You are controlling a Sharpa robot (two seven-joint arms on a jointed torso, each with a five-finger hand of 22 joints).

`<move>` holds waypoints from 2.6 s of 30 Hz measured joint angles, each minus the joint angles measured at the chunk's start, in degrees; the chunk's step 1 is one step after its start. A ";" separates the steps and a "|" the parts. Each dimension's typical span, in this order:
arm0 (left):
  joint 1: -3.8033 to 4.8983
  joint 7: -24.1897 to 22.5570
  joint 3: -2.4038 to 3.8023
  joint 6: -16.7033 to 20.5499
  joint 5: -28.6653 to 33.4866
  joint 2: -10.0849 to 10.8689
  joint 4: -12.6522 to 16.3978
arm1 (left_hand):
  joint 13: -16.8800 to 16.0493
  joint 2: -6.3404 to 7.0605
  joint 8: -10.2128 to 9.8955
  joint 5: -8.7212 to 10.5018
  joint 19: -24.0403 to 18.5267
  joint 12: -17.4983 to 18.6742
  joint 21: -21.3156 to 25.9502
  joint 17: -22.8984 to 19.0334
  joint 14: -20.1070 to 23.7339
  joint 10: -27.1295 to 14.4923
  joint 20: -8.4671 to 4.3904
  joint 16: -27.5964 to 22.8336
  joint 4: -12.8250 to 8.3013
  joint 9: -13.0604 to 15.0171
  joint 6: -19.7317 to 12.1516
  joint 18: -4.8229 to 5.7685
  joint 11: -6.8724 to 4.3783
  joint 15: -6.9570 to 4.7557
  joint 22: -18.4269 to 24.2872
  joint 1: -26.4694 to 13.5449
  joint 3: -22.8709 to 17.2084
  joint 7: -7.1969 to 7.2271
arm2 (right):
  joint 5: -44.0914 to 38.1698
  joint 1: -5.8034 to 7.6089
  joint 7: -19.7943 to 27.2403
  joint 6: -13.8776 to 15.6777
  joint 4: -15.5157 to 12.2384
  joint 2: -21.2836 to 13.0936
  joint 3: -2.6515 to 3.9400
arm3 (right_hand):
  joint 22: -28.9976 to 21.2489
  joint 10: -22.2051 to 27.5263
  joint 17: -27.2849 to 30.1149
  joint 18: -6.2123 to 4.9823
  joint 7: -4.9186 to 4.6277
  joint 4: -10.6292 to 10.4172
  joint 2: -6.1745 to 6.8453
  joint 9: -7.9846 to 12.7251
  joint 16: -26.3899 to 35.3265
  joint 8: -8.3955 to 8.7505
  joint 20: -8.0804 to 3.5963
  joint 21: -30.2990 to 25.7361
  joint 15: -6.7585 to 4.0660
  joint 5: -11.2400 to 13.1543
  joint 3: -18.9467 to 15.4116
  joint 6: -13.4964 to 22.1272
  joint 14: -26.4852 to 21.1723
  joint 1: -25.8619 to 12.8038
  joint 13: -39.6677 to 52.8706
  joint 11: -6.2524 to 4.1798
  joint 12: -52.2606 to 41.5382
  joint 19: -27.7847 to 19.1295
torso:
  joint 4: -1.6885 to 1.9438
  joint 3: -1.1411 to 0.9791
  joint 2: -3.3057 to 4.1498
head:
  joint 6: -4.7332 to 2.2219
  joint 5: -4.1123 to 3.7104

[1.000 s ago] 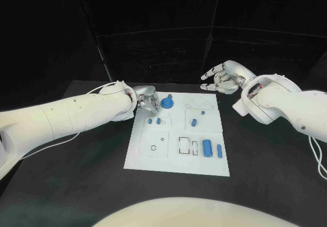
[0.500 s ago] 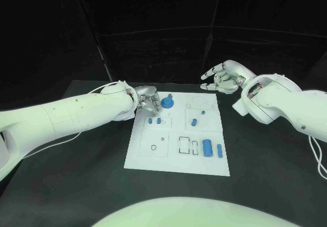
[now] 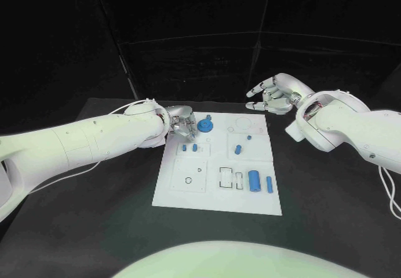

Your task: Assemble the parts on the task board

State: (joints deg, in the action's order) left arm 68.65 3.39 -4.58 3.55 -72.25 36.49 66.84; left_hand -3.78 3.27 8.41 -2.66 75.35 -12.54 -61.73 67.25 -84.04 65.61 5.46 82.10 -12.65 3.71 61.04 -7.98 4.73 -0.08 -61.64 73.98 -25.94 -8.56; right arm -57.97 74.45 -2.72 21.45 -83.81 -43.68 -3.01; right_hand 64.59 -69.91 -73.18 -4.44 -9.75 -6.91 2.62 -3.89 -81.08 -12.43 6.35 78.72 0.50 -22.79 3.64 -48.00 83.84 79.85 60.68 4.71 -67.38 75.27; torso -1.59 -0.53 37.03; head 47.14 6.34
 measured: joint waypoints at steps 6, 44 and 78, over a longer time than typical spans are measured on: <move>-0.06 0.04 -0.04 -0.12 0.05 -0.01 -0.03 | 0.11 0.65 -1.28 0.00 -0.38 1.36 0.50 -0.39 0.00 -1.18 0.37 -0.25 0.00 -0.09 -1.58 0.00 0.52 0.00 0.27 -0.09 0.00 -0.03 | 0.00 0.00 0.01 0.00 0.00 0.00 0.00 | 0.00 0.00 0.00 0.00 0.00 0.00 0.00 0.00 0.00 0.00 0.00 0.00 0.00 0.00 0.00 0.00 0.00 0.00 0.00 0.00 0.00 0.00 | 0.00 0.00 0.00 | 0.03 -0.02; 0.19 -0.53 0.12 1.67 3.46 5.41 2.30 | -0.07 2.34 -3.36 0.00 -1.19 3.46 2.26 -1.81 -0.02 -4.10 1.18 -0.72 0.18 0.32 -3.75 0.00 1.21 0.82 1.55 -0.88 0.51 -0.84 | -0.52 0.00 -0.03 -0.37 2.27 -0.71 0.00 | -4.58 11.93 4.99 -0.93 0.91 -0.78 1.01 0.00 3.86 -1.18 -0.84 -2.86 -0.94 0.00 3.77 -3.72 0.30 2.05 -23.62 -1.06 22.45 -2.48 | 0.10 0.07 -0.01 | 0.01 -0.14; 0.48 -29.00 0.00 7.26 69.76 11.85 13.18 | -0.40 0.30 -1.74 0.00 -11.53 0.55 20.05 -29.58 11.77 -1.03 1.50 -14.75 3.02 0.29 -1.15 -1.77 0.81 1.11 15.77 -1.87 1.75 -0.65 | -32.57 -6.20 -3.34 -8.11 4.65 2.44 -0.02 | -6.85 9.83 7.90 -1.82 -0.06 0.98 5.36 0.10 6.70 2.83 0.31 -4.94 0.12 5.61 11.75 -8.23 0.10 4.14 -49.36 0.83 55.71 -3.58 | 0.00 0.05 0.04 | -2.15 -6.55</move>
State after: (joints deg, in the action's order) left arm 69.13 -25.60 -4.58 10.81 -2.48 48.34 80.02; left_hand -4.17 3.57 6.66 -2.66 63.82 -11.99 -41.68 37.67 -72.27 64.58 6.96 67.34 -9.63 4.00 59.89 -9.75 5.53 1.03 -45.87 72.11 -24.19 -9.21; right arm -90.55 68.26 -6.07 13.33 -79.16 -41.24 -3.03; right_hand 57.74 -60.08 -65.28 -6.25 -9.81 -5.93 7.98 -3.79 -74.38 -9.60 6.66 73.78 0.62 -17.18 15.39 -56.23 83.94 83.98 11.32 5.54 -11.67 71.69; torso -1.59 -0.48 37.07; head 44.99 -0.21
